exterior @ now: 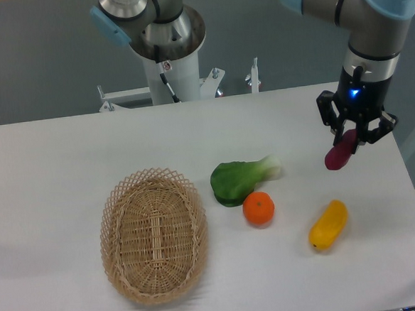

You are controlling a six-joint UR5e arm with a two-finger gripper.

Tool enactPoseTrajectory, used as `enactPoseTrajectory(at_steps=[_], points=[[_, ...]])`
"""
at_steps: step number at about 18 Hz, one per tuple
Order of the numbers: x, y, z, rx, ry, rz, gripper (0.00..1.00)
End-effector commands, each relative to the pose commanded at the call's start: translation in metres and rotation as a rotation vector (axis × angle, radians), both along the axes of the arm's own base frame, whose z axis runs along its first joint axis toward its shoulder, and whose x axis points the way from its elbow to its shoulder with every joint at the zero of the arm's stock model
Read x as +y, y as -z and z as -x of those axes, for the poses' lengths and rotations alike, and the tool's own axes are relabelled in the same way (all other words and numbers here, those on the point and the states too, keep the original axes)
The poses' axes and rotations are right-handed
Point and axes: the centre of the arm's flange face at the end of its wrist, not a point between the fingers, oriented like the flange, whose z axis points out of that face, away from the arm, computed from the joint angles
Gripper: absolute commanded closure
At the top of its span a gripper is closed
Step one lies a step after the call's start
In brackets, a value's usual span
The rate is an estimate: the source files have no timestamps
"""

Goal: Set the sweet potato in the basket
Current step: 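Carry the held purple sweet potato over the wicker basket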

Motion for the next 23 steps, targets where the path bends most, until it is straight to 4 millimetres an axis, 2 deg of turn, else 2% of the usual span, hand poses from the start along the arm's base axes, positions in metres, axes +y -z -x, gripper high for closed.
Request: enactPoseTrajectory(at_steps=[5,9,12,17,23], points=[[0.007,0.003,-0.006,-0.011,-0.01,0.0,0.79],[0.03,-0.001,-0.027,-0.023,-0.047,-0.01,0.78],[0.06,-0.001,-0.049,-0.034,-0.086,-0.024,0.79],[0.124,0.002,-0.101,-0.033,-0.148,-0.071,0.78],[0.182,0.029,-0.176,-0.067,-0.237,-0.127,0.79]])
